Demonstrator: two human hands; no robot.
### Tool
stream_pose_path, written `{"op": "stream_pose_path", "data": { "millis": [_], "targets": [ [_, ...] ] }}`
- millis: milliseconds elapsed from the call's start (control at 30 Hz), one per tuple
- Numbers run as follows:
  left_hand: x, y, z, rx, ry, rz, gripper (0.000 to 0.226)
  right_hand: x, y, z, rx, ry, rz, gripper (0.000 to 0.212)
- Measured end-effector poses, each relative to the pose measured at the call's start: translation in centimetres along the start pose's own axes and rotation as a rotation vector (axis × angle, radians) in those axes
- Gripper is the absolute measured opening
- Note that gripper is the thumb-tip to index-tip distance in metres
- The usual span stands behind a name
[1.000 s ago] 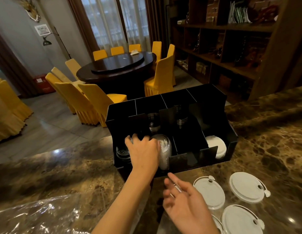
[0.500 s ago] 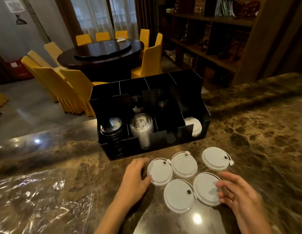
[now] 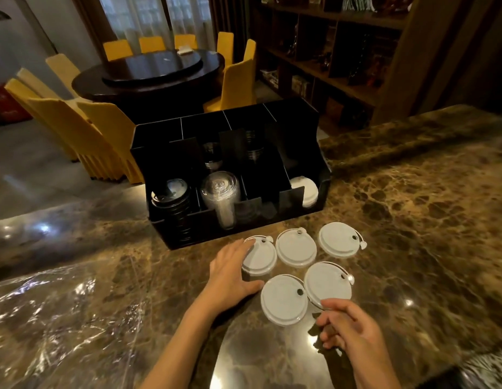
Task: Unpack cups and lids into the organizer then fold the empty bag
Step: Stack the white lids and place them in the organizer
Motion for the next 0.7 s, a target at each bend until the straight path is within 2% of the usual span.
{"op": "stream_pose_path", "data": {
  "millis": [133, 300, 333, 433, 467, 567, 700],
  "targets": [
    [0.5, -1.2, 0.8, -0.003, 0.035, 0.083, 0.092, -1.5, -0.3, 0.3, -0.157, 0.103, 0.027, 0.021],
    [0.5, -2.6, 1.0, 0.081, -0.007, 0.291, 0.076, -1.8, 3.8, 0.0, -0.915, 0.486, 0.241, 0.031],
    [0.5, -2.8, 0.9, 0.081, -0.022, 0.315, 0.071, -0.8, 5.2, -0.1, -1.027, 0.473, 0.237, 0.034],
    [0.6, -2.7, 0.8, 0.053, -0.041, 0.327, 0.065, 2.1, 8.8, -0.2, -1.402, 0.161, 0.086, 0.058],
    [0.5, -2.5, 0.8, 0.022, -0.037, 0.315, 0.065, 2.8, 9.6, 0.0, -1.482, 0.122, 0.039, 0.065],
    [-1.1, -1.6, 0.8, -0.133, -0.011, 0.257, 0.068, 3.5, 10.4, 0.2, -1.579, 0.139, 0.033, 0.081],
    [-5.7, -0.7, 1.8, -0.26, -0.062, 0.246, 0.07, 3.9, 10.4, 0.5, -1.616, 0.115, 0.039, 0.085]
  ]
}}
Point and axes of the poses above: each hand's wrist, its own x-axis towards the middle knuckle, its own y-axis out of the back of the hand, z = x × y, the point moved 2 cm from there along x, towards the middle knuckle, and after that the axes turned 11 degrees about y, right-handed, at the moved point
